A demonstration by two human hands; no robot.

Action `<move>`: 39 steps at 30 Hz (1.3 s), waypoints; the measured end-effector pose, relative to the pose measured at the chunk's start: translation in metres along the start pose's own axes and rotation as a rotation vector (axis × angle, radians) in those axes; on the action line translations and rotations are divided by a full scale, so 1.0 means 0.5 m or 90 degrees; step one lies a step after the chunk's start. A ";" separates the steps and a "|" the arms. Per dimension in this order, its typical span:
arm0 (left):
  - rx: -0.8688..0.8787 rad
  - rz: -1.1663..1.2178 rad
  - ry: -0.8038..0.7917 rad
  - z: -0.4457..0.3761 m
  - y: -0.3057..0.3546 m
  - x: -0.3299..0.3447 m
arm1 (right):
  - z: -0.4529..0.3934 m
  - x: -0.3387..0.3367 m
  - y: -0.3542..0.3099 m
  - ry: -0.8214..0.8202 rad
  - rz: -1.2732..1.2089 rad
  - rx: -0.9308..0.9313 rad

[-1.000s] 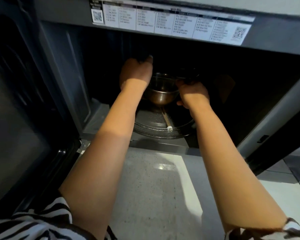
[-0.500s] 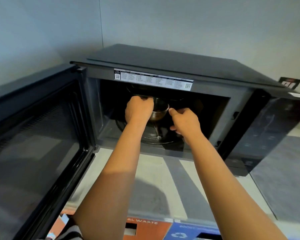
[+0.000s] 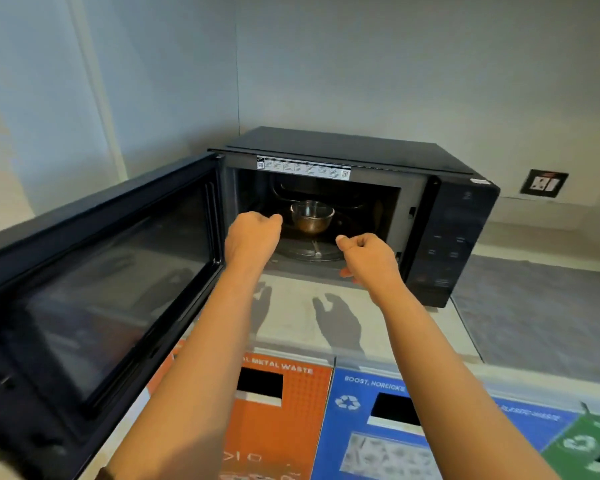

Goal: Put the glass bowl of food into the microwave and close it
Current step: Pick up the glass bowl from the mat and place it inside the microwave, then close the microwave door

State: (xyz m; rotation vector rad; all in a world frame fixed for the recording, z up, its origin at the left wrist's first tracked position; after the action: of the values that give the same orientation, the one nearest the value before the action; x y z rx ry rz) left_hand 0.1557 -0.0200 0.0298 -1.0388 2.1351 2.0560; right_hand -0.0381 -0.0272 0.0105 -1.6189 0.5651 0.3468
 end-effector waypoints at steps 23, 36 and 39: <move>0.112 -0.392 0.309 0.219 0.029 -0.399 | 0.294 0.049 -0.111 -0.020 -0.063 0.019; 0.089 -0.405 0.115 0.271 -0.054 -0.488 | 0.465 0.135 -0.197 -0.026 -0.024 -0.013; 0.141 -0.364 0.089 0.292 -0.042 -0.472 | 0.494 0.129 -0.226 -0.011 -0.044 -0.065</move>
State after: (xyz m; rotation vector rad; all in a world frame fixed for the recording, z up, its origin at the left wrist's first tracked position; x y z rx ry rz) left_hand 0.2863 0.2178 0.0924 -1.5601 1.7722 1.4906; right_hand 0.1024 0.2126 0.0381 -1.7277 0.4833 0.3416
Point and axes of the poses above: each hand's wrist, its own z-axis away from the middle knuckle, its own x-axis out of the palm, y = z × x, the point moved 6 cm from there along -z, towards the middle knuckle, and after that the axes turned 1 degree about -x, right-handed, at the moved point
